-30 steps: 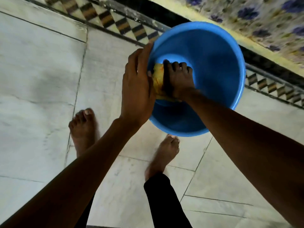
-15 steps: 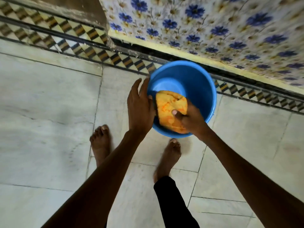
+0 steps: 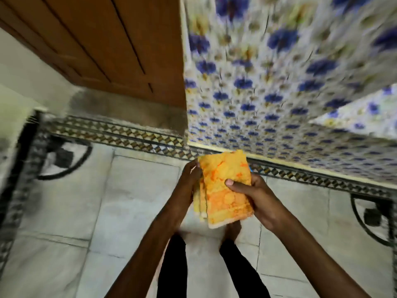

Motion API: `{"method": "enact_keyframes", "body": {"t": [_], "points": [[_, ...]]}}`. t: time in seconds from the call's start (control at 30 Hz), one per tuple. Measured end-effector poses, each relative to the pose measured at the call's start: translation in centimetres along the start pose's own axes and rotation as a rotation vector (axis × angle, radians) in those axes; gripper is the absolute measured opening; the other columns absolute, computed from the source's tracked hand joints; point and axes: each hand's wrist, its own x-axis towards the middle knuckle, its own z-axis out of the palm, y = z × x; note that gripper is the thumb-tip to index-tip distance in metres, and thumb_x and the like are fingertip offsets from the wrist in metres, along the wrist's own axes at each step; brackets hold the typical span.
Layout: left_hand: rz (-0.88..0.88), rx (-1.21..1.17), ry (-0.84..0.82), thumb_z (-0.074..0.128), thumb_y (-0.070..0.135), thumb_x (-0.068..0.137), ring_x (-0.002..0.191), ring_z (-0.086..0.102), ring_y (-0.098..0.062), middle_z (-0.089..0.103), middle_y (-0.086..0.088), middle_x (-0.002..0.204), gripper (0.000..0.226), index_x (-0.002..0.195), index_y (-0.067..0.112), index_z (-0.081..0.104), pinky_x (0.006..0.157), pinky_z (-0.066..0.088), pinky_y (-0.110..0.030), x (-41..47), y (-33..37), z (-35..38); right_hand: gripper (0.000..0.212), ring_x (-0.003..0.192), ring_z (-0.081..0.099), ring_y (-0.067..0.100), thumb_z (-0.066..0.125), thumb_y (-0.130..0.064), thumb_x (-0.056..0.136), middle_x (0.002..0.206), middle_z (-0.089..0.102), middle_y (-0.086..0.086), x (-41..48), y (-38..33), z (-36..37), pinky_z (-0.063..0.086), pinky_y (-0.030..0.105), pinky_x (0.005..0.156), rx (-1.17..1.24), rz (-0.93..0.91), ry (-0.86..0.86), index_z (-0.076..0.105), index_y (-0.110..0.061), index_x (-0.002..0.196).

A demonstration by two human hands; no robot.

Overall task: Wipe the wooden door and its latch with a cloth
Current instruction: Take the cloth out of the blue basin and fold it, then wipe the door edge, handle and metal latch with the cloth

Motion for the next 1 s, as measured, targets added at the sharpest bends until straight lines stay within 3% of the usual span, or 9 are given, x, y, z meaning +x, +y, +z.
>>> {"method": "enact_keyframes", "body": {"t": [0.1,0.23,0.37,0.43,0.5,0.6,0.73,0.9,1.0], "points": [[0.108,0.015,-0.077,0.088,0.063,0.059,0.117,0.067,-0.025,0.067,-0.014,0.131,0.104,0.140,0.007,0.055,0.093,0.059,-0.035,-9.0,8.9,0.5,0.037,0.097,0.072,0.029,0.076,-0.020,0.071,0.105,0.076,0.013,-7.8,-7.6,5.6,0.057,0.040,0.086,-0.154,-0.073,-0.079,0.072,-0.007,0.105],[0.288,0.157,0.028,0.059,0.021,0.097,0.094,0.069,-0.017,0.073,-0.006,0.107,0.029,0.123,0.010,0.064,0.074,0.058,-0.023,-18.4,18.4,-0.3,0.026,0.087,0.075,0.017,0.077,-0.015,0.080,0.097,0.078,0.001,-15.4,-15.3,11.6,0.061,0.030,0.073,-0.353,-0.260,-0.071,0.072,-0.015,0.105],[0.365,0.359,-0.006,0.041,0.047,0.093,0.110,0.066,-0.025,0.072,-0.001,0.124,0.049,0.127,0.023,0.067,0.092,0.050,-0.039,-25.5,25.3,-1.7,0.036,0.078,0.073,0.002,0.083,-0.014,0.074,0.095,0.077,-0.009,-18.9,-19.9,16.0,0.057,0.017,0.061,-0.474,-0.399,-0.090,0.068,-0.026,0.103],[0.378,0.466,0.007,0.051,0.044,0.101,0.109,0.067,-0.017,0.073,-0.001,0.121,0.037,0.125,0.024,0.070,0.093,0.051,-0.032,-26.7,27.9,-2.1,0.044,0.087,0.073,0.005,0.085,-0.017,0.071,0.102,0.076,-0.005,-19.4,-21.5,17.7,0.060,0.023,0.070,-0.566,-0.403,-0.128,0.066,-0.023,0.111],[0.384,0.526,0.006,0.062,0.026,0.101,0.095,0.069,-0.010,0.075,-0.003,0.110,0.024,0.119,0.013,0.072,0.079,0.054,-0.019,-26.9,30.3,-2.3,0.045,0.091,0.073,0.010,0.086,-0.017,0.071,0.104,0.076,-0.001,-19.6,-23.3,19.3,0.061,0.030,0.079,-0.585,-0.434,-0.165,0.067,-0.019,0.111],[0.444,0.465,0.082,0.063,0.025,0.099,0.095,0.070,-0.015,0.077,-0.002,0.104,0.022,0.113,0.011,0.073,0.081,0.052,-0.025,-26.1,33.8,-2.1,0.035,0.092,0.074,0.017,0.087,-0.018,0.068,0.102,0.076,0.005,-19.0,-25.6,20.8,0.060,0.033,0.076,-0.197,-0.462,-0.249,0.075,-0.020,0.101],[0.525,0.148,0.148,0.062,0.033,0.099,0.110,0.070,-0.018,0.077,-0.001,0.114,0.025,0.118,0.018,0.070,0.099,0.049,-0.039,-24.1,37.5,-1.6,0.083,0.100,0.072,0.031,0.097,-0.021,0.048,0.106,0.074,0.017,-16.1,-26.6,22.9,0.055,0.053,0.090,0.571,-0.378,-0.501,0.065,-0.005,0.123],[0.510,0.048,0.239,0.066,0.036,0.095,0.108,0.069,-0.024,0.078,-0.005,0.109,0.033,0.121,0.015,0.068,0.103,0.050,-0.047,-20.8,40.9,-0.4,0.103,0.093,0.073,0.032,0.100,-0.008,0.029,0.112,0.071,0.025,-12.7,-29.7,26.9,0.061,0.036,0.068,0.619,-0.353,-0.388,0.058,0.007,0.122],[0.500,0.117,0.253,0.068,0.040,0.091,0.107,0.067,-0.017,0.077,-0.001,0.110,0.036,0.118,0.016,0.070,0.084,0.048,-0.032,-19.4,43.3,0.4,0.105,0.088,0.075,0.029,0.100,-0.010,0.025,0.107,0.073,0.023,-11.1,-32.2,27.7,0.062,0.038,0.071,0.789,-0.432,-0.291,0.057,0.003,0.120]]}}
